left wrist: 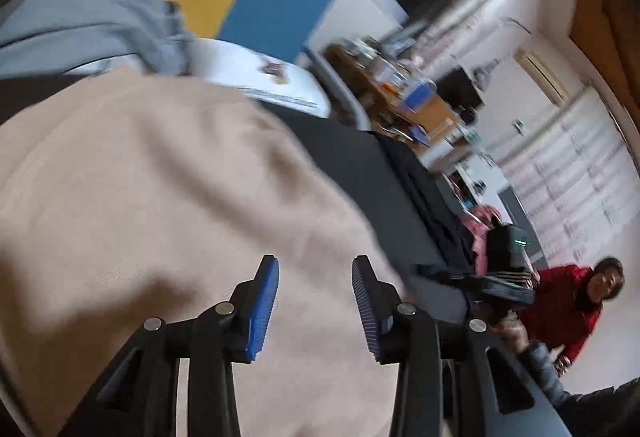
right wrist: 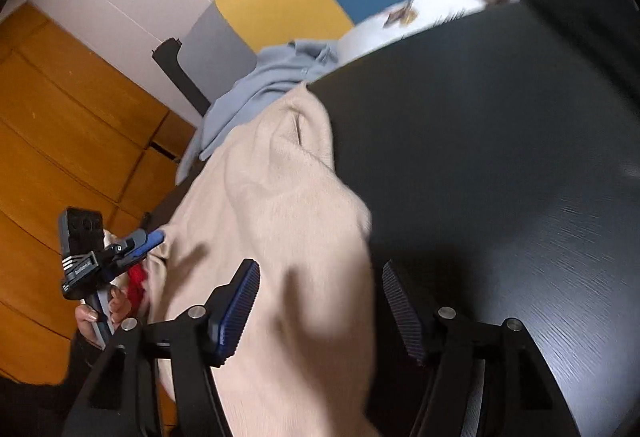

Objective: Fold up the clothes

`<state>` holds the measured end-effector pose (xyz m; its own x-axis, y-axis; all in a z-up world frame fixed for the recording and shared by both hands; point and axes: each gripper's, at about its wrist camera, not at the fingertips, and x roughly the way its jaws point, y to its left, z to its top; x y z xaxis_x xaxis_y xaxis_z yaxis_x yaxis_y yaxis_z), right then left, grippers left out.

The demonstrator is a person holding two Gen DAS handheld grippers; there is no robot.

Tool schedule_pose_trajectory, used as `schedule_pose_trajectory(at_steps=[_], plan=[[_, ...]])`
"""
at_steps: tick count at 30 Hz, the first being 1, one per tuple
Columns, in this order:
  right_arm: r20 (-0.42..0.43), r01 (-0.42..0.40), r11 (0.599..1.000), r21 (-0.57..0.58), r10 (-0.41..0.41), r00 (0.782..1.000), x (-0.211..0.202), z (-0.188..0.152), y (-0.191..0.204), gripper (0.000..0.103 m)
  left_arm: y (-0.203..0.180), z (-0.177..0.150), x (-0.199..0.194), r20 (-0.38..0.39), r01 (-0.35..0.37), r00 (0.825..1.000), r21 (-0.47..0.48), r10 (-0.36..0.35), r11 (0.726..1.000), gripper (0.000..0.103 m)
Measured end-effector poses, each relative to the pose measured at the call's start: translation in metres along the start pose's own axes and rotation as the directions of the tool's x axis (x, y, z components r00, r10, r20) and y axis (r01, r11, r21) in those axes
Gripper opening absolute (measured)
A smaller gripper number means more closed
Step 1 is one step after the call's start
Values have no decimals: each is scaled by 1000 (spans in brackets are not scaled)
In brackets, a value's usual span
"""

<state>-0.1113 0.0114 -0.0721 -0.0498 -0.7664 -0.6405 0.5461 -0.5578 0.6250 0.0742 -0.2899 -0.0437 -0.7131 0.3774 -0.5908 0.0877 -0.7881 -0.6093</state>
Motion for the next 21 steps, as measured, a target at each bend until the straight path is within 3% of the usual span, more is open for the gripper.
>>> schedule_pose_trajectory(at_steps=[4, 6, 8, 10, 12, 13, 16, 18, 20, 21], plan=[[-72, -112, 990, 91, 119, 990, 42, 9, -5, 69, -17, 35, 37, -87, 35, 996, 46, -31, 998, 41], [-59, -159, 986, 57, 162, 985, 50, 8, 10, 69, -15, 47, 46, -132, 62, 989, 19, -59, 998, 50], [-28, -184, 982, -43, 183, 983, 48, 1, 42, 70, -12, 57, 54, -183, 94, 979, -5, -93, 996, 55], [-9, -201, 963, -181, 203, 979, 49, -9, 87, 81, -11, 65, 61, -234, 125, 964, -25, -127, 992, 55], [-56, -281, 924, -261, 276, 959, 59, -23, 119, 93, -16, 67, 68, -277, 116, 954, -5, -113, 993, 55], [-94, -294, 905, -307, 278, 956, 69, -34, 136, 93, -20, 68, 69, -291, 103, 952, 18, -94, 994, 55], [-153, -279, 885, -373, 238, 959, 89, -65, 165, 93, -34, 73, 69, -303, 93, 951, 97, -59, 991, 55], [-102, -231, 900, -371, 207, 973, 75, -75, 160, 92, -40, 73, 67, -311, 101, 948, 117, -60, 988, 55], [-8, -186, 942, -280, 192, 981, 40, -70, 126, 93, -45, 74, 70, -314, 111, 947, 129, -66, 985, 55], [60, -125, 969, -214, 141, 988, 19, -65, 103, 94, -46, 74, 72, -320, 119, 945, 127, -73, 985, 55]])
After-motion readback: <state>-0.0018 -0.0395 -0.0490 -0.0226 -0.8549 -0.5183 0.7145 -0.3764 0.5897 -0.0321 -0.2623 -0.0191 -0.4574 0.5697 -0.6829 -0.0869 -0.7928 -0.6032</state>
